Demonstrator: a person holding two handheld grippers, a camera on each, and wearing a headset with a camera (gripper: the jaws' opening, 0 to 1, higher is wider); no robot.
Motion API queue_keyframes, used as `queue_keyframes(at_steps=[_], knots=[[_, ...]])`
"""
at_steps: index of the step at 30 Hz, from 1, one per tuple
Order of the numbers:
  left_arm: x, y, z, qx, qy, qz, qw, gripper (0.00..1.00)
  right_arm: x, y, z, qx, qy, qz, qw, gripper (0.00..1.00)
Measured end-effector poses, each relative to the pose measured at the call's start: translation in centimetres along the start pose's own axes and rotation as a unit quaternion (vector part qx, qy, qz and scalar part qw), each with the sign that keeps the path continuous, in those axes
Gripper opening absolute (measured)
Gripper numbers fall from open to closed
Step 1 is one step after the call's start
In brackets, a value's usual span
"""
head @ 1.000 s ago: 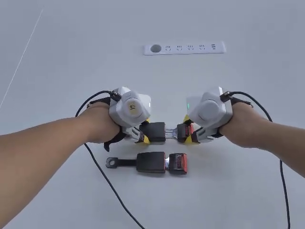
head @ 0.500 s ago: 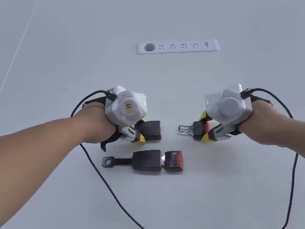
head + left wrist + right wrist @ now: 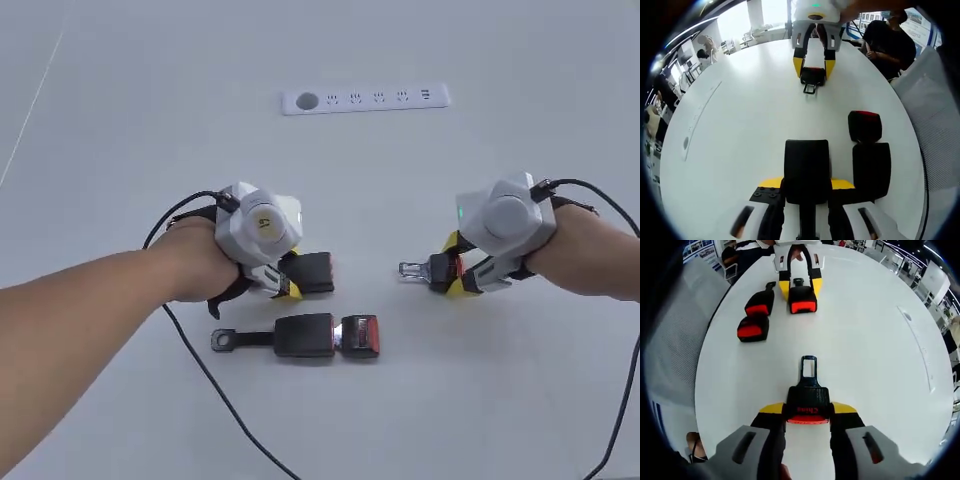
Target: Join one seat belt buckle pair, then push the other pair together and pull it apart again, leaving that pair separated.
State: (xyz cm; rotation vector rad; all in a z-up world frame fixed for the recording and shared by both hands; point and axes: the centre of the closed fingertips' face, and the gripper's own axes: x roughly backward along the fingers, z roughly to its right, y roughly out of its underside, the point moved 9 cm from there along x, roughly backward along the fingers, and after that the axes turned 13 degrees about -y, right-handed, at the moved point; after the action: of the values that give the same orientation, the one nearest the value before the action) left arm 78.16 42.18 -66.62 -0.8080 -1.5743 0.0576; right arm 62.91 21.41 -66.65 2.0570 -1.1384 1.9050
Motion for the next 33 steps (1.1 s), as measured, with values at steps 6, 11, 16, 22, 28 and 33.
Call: queue_keyframes(at_steps=[6, 11, 16, 22, 28, 33], knots=[[0.0, 0.0, 0.0, 0.001, -0.002, -0.001, 1.0000, 0.33, -0.3, -0.1, -0.2, -0.001, -0.001, -0.004, 1.0000, 0.33], [-0.1, 0.1, -0.1, -0.002, -0.005, 0.001, 1.0000, 0.33, -0.4, -0.1, -0.3, 0.002, 0.000, -0.006, 1.0000, 0.34], [-0.3, 0.1, -0.3, -0.008, -0.016, 0.002, 0.9998, 0.35, -0.3, -0.3, -0.6, 0.004, 0.014, -0.008, 0.9999, 0.39], [-0.1, 0.1, -0.3, -0.005, -0.043, 0.004, 0.9991, 0.47, 0.9, -0.5, -0.8, -0.014, 0.059, 0.022, 0.9979, 0.46], [1.6, -0.4, 0.0, 0.020, -0.073, 0.031, 0.9966, 0.53, 1.8, -0.3, -2.3, -0.049, 0.077, 0.065, 0.9937, 0.51], [4.1, 0.0, 0.2, 0.073, -0.113, 0.059, 0.9892, 0.57, 2.2, 0.4, -4.1, -0.085, 0.100, 0.101, 0.9862, 0.56]])
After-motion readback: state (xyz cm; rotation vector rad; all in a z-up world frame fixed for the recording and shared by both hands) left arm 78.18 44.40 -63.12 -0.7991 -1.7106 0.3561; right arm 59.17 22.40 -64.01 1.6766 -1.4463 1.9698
